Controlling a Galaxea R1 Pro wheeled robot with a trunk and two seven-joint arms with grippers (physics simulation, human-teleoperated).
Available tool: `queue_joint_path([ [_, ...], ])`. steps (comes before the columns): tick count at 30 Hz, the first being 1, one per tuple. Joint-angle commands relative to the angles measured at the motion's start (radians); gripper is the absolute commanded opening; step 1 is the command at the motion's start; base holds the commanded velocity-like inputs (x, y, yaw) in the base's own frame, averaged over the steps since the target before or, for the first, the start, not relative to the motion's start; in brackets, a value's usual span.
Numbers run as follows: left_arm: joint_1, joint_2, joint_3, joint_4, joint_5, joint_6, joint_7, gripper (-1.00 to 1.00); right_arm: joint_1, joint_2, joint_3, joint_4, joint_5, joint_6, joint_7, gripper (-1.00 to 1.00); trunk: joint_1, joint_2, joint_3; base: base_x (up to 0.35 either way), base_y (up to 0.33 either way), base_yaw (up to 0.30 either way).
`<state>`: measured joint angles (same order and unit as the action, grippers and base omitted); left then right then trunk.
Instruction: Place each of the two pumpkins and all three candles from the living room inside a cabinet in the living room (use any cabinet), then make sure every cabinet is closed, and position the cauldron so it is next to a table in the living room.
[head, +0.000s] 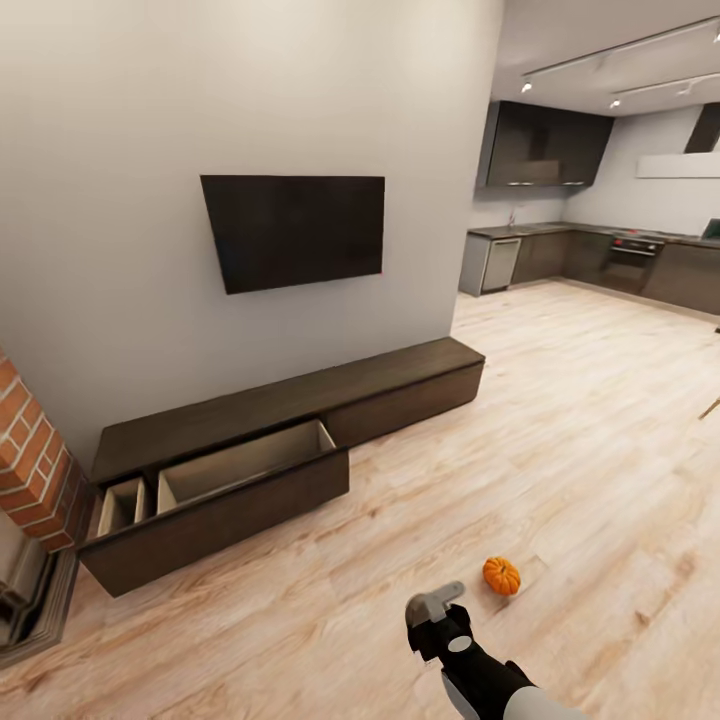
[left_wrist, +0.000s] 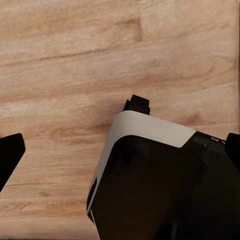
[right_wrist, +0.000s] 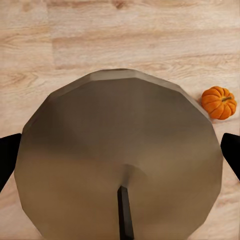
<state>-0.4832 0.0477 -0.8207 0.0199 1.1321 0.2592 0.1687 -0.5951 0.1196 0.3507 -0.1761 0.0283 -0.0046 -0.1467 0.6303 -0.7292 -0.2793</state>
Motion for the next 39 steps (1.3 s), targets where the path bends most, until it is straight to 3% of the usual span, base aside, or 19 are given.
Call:
queue_joint_path([
  [1, 0.0, 0.0, 0.0, 0.0, 0.0, 0.0, 0.0, 1.0, 0.0, -0.001, 0.001, 0.0, 0.001, 0.0, -0.001, -1.0, 0.0, 0.0, 0.0, 0.201, -0.203, 0.286],
  [39, 0.0, 0.001, 0.0, 0.0, 0.0, 0.0, 0.0, 1.0, 0.0, 0.0, 0.0, 0.0, 0.001, 0.0, -0.001, -1.0, 0.0, 0.0, 0.0, 0.193, -0.199, 0.286],
])
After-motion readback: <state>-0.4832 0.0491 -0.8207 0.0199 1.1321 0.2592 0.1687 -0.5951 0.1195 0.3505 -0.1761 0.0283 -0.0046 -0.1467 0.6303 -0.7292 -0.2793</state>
